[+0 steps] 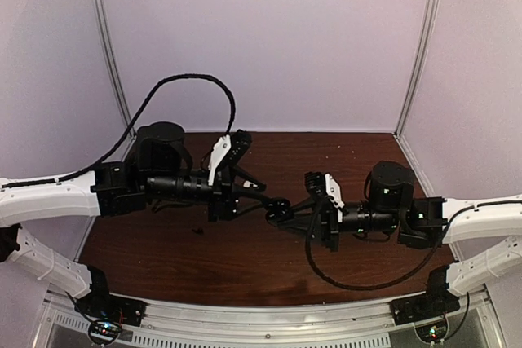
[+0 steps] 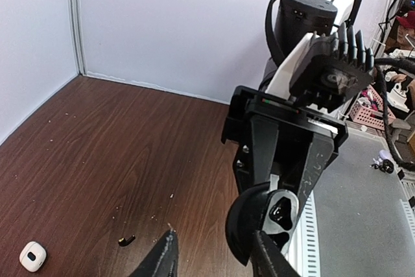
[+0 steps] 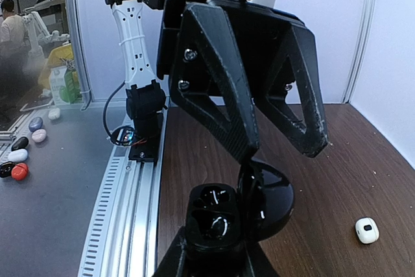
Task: Insert the wireless bluetooth earbuds into the charging case
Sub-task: Open the earbuds.
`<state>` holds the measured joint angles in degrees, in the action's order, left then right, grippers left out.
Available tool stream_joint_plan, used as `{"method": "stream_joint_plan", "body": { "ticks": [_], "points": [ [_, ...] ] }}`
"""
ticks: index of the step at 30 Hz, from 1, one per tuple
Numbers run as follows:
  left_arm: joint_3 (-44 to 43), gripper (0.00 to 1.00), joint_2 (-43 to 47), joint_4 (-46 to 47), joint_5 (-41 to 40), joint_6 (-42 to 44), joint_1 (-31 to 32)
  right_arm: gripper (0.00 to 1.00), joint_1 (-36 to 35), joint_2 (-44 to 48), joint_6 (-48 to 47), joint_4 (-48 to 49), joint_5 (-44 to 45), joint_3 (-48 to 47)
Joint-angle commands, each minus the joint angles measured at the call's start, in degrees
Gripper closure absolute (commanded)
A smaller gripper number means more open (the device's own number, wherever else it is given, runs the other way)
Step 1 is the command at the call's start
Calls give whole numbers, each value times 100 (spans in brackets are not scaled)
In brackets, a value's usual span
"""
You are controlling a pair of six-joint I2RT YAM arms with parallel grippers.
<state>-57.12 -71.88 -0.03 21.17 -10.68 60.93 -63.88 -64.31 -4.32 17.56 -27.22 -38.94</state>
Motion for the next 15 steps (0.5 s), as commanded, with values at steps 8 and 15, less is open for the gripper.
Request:
{"method": "stream_joint_plan", "body": {
  "ticks": [8,15],
  "points": [
    [423,48,439,1193,600,-952,-1034,100,336,519,773,817,101,610],
    [6,53,-758,651,-170,-959,-1131,100,682,1141,1195,986,431,1043]
  ]
}}
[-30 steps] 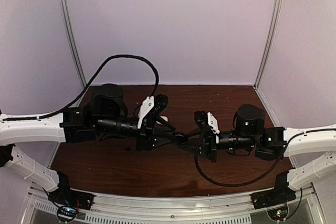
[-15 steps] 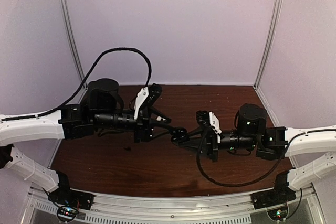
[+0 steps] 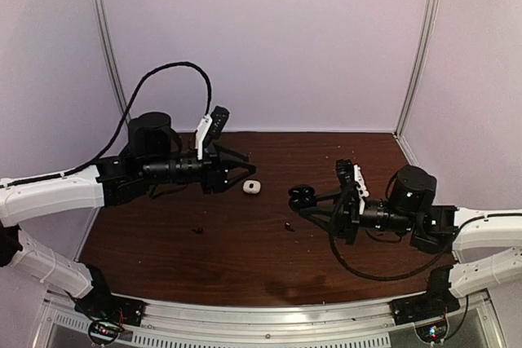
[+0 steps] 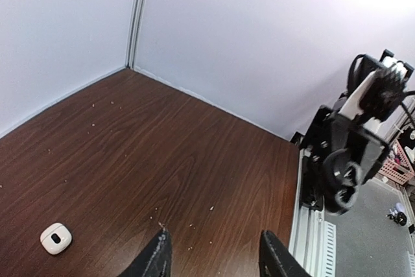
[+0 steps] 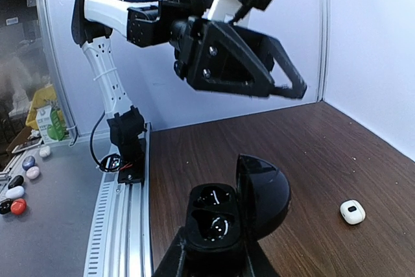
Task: Insert the wireless bluetooth earbuds into the charging case
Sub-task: Open the earbuds, then move the right earbud to the center of the board.
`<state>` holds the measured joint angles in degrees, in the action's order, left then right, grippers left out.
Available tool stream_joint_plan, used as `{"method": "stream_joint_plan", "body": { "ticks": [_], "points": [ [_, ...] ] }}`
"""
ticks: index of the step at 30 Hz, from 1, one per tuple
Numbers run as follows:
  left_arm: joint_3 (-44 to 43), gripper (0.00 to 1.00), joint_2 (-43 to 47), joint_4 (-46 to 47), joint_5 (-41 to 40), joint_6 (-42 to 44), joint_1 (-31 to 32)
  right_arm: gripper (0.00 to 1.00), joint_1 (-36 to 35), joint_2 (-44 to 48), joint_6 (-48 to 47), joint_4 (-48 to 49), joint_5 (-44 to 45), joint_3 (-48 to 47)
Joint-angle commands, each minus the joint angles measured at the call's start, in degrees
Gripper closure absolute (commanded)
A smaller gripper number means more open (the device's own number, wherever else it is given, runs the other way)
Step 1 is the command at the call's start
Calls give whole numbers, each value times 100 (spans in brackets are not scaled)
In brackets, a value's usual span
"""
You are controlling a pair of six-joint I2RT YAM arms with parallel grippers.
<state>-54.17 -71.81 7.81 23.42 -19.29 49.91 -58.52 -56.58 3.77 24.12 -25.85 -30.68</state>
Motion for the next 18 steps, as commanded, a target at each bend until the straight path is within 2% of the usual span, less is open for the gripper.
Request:
{"method": "stream_joint_plan", "body": {
  "ticks": [1,9,18],
  "points": [
    [-395,55,-1017,-231,-442,-104,-26,100,184,480,426,312,417,286],
    [-765,63,-2603,-140,-601,-1253,-4,100,515,1362,641,-97,934,612],
    [-1349,67,-3922,-478,-973,-1760,267,100,614,1575,644,-280,904,712]
  ]
}}
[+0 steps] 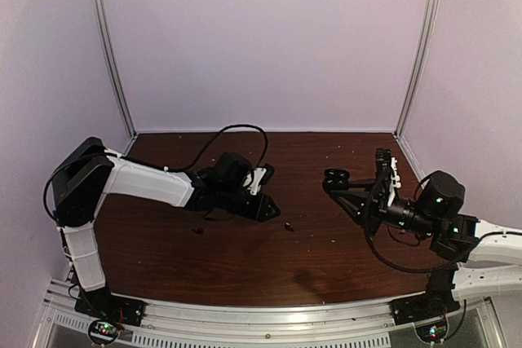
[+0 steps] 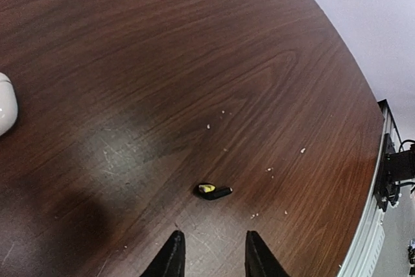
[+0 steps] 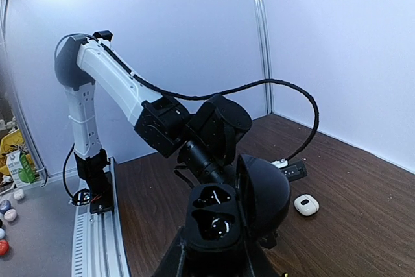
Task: Insert the wireless bluetooth earbuds into the charging case
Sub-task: Move the right earbud to the center of the board.
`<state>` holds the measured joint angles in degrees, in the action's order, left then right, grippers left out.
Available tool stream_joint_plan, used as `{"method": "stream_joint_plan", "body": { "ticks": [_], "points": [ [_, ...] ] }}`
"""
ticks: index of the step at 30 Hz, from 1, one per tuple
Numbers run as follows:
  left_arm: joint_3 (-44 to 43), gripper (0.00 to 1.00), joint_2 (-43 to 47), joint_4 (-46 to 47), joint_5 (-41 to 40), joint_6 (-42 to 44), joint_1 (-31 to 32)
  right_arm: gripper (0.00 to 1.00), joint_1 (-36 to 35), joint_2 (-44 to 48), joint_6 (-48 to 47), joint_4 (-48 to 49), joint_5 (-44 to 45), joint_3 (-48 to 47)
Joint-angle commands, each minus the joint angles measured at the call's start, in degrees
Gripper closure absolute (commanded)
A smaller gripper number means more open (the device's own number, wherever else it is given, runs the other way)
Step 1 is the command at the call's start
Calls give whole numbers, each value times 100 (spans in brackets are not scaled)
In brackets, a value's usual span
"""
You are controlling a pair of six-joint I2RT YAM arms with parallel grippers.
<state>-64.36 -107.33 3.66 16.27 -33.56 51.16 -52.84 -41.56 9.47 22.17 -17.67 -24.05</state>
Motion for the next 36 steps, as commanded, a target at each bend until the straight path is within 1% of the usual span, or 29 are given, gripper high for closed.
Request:
{"method": "stream_joint_plan", "body": {
  "ticks": [1,7,16,20,27,36],
  "points": [
    [-423,67,-470,-93,-278,-350,159,100,46,82,64,-78,73,54],
    [-846,65,-972,-242,-322,-369,278,100,63,98,12,-140,36,41],
    [-1184,64,-1440,-268,-260,-344,395,100,80,118,-63,-194,37,59],
    [-1261,65,-1623,-261,-196,-356,431,100,81,142,-68,-196,24,50],
    [-1549,67,-1860,-339,-214,-121,539,100,86,147,-77,-179,-6,54],
    [-1947,71,-2121,-1104,-470,325,579,100,90,140,-123,-227,-3,45]
  ]
}}
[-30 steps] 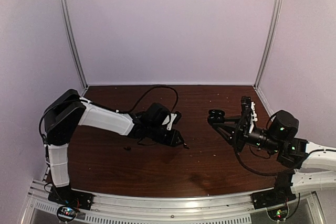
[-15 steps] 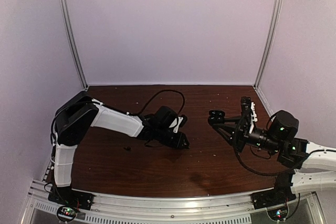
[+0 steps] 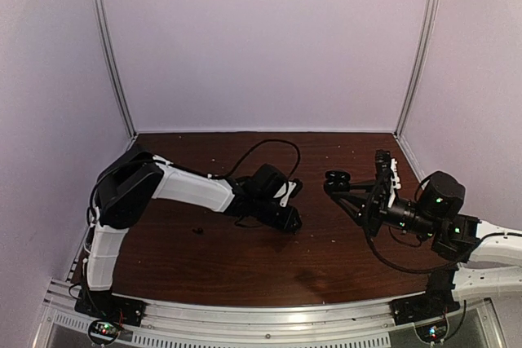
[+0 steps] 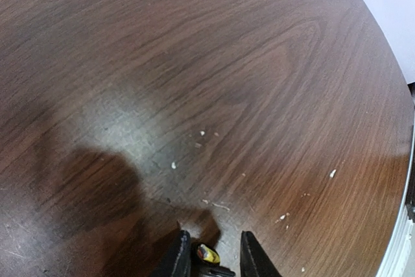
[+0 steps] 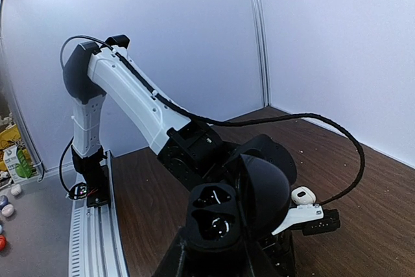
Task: Insert the wireless bluetooth earbuds into the charging case
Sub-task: Move the right earbud to the center of the board.
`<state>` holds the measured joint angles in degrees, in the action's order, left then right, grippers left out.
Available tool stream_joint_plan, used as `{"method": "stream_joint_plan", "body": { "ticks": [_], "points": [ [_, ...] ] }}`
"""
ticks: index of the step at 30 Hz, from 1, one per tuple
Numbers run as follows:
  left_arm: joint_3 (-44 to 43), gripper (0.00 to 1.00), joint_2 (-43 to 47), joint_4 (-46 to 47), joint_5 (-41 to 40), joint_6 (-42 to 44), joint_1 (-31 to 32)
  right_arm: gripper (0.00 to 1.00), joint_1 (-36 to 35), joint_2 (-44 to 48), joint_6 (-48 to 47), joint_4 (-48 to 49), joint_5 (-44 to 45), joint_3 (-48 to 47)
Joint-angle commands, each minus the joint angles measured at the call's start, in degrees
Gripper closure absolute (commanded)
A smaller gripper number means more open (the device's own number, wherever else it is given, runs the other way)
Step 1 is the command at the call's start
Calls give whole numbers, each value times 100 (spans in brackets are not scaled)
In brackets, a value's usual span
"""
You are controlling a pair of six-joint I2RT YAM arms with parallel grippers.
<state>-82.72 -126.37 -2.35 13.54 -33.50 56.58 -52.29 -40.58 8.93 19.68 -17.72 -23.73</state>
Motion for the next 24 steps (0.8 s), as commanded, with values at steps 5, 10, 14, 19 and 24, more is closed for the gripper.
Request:
{"method": "stream_joint_plan", "body": {
  "ticks": [5,10,14,19,24],
  "points": [
    [-289,73,-222,-922,-408,628,138,100,35,32,-67,42,11,17],
    [-565,79,-310,-1320,-613,844,250,100,35,5,-76,52,5,11],
    [-606,83,-326,-1379,-633,970,264,100,36,5,-78,21,5,-4],
    [-675,86,-293,-1711,-800,1262,266,100,40,17,-76,16,6,-9],
    [-241,87,83,-1986,-1065,1608,265,100,37,15,-76,22,-15,-27]
  ]
}}
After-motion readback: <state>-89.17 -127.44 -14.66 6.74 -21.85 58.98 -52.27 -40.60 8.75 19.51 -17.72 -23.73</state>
